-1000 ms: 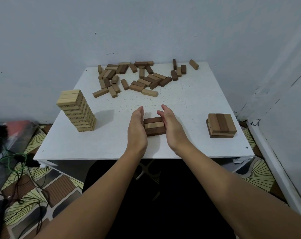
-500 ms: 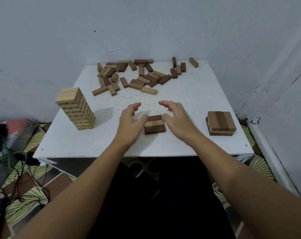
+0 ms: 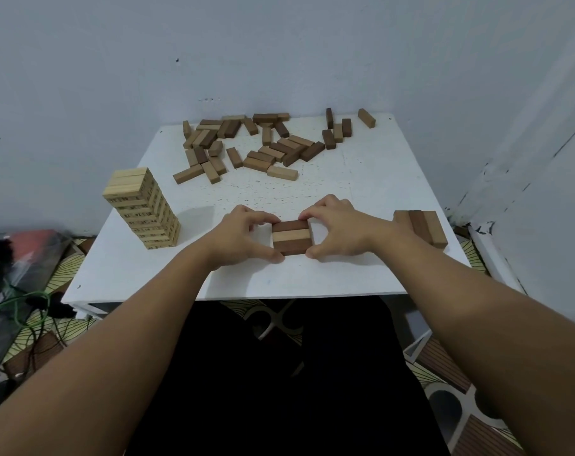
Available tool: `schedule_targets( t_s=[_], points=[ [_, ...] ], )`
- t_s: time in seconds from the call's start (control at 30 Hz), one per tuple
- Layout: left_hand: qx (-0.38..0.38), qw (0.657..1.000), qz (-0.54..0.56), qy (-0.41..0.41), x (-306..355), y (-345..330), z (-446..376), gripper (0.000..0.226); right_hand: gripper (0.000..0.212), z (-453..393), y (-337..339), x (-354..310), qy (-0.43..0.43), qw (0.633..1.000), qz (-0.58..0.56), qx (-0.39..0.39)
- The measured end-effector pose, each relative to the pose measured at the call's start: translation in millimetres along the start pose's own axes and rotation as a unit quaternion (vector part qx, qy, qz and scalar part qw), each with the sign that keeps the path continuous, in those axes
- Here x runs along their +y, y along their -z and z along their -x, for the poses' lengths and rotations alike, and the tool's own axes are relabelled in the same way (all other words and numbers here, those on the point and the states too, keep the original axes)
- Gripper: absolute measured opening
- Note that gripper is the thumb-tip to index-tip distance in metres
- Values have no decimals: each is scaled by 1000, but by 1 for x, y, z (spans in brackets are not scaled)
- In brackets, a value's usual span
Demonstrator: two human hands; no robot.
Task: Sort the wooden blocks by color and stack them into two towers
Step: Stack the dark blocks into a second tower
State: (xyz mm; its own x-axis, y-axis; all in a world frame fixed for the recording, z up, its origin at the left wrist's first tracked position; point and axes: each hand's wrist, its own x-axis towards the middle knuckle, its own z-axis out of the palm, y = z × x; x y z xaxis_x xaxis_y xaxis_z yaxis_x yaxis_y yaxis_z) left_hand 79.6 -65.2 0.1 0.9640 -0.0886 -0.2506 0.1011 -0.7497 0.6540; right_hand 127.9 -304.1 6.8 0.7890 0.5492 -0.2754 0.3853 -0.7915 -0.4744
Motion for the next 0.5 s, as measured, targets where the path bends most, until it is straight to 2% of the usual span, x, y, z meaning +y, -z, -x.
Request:
schedule_targets(
  t_s=[0.2,0.5],
  points=[
    [30,999,1,-42,22,4,-5,72,68,18,17,-4,14,992,61,110],
    [10,991,-5,-134,114,-39,-34,65,72,86,61,64,-77,985,22,155]
  ],
)
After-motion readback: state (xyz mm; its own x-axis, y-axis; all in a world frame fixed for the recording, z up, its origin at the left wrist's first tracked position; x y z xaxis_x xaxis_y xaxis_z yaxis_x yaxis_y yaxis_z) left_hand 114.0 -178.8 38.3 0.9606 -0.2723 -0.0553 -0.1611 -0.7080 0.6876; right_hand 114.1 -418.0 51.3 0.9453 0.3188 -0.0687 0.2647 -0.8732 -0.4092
